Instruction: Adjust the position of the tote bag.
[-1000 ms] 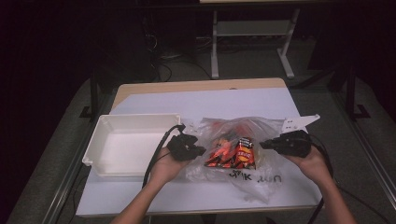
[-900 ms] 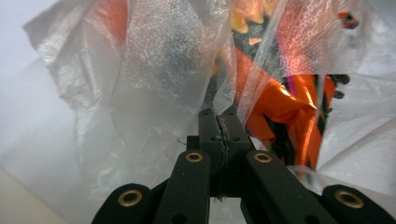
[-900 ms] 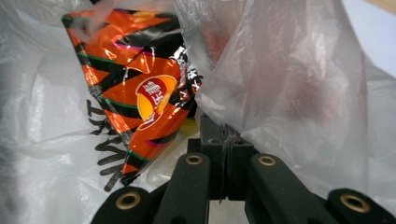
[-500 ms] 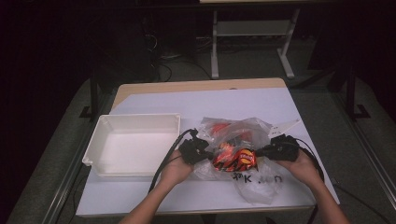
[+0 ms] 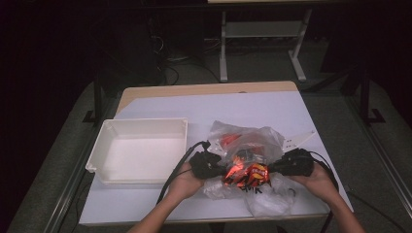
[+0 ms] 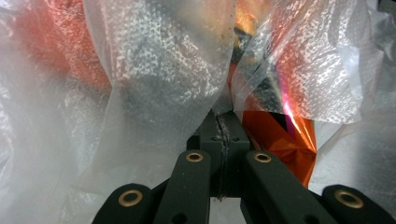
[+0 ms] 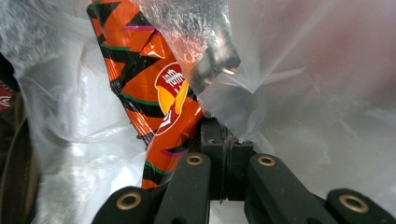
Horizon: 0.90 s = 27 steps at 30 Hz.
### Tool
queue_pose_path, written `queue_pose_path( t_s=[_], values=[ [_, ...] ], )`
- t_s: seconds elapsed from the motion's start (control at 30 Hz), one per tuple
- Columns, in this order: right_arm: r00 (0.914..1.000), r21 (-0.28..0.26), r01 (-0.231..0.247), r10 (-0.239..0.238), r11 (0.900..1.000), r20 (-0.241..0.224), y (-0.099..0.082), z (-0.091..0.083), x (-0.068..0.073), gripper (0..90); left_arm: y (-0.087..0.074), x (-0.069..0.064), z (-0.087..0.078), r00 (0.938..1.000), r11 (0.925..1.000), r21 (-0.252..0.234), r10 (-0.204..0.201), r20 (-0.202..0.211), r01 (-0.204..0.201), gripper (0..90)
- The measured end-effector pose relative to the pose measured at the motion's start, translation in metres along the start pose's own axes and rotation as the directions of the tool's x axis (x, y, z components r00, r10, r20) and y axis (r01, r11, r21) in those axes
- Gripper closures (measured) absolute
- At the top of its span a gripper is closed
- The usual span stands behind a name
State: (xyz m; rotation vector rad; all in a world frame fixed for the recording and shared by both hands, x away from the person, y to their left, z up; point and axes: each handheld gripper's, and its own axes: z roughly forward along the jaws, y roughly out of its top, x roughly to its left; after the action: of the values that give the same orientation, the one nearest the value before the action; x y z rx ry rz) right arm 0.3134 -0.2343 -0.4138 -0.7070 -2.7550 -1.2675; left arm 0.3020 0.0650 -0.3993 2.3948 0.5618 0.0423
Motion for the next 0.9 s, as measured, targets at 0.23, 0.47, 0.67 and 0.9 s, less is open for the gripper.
queue_pose_path(
  t_s=[0.23, 0.47, 0.67, 0.9],
  values=[
    [0.9992, -0.005, 0.03, -0.03, 0.9995, -0.028, -0.007, -0.005, 0.017, 89.0, -0.007, -0.016, -0.003, 0.999, 0.9997, -0.015, 0.021, 0.039, -0.021, 90.0],
    [0.9979, 0.0, 0.051, -0.051, 0.9987, -0.04, -0.014, -0.007, 0.033, 88.9, -0.014, -0.028, -0.009, 0.9966, 0.9987, -0.021, 0.048, 0.067, -0.046, 90.0],
    [0.9975, 0.025, 0.07, -0.07, 0.9972, -0.012, -0.01, -0.016, 0.034, 88.9, -0.013, -0.021, -0.025, 0.9985, 0.9973, -0.066, 0.034, 0.042, -0.031, 90.0],
    [0.9945, 0.009, 0.091, -0.091, 0.9958, 0.051, 0.005, -0.037, 0.028, 88.9, -0.008, -0.004, -0.043, 1.0, 0.9915, -0.13, -0.006, -0.007, 0.005, 90.0]
  ],
)
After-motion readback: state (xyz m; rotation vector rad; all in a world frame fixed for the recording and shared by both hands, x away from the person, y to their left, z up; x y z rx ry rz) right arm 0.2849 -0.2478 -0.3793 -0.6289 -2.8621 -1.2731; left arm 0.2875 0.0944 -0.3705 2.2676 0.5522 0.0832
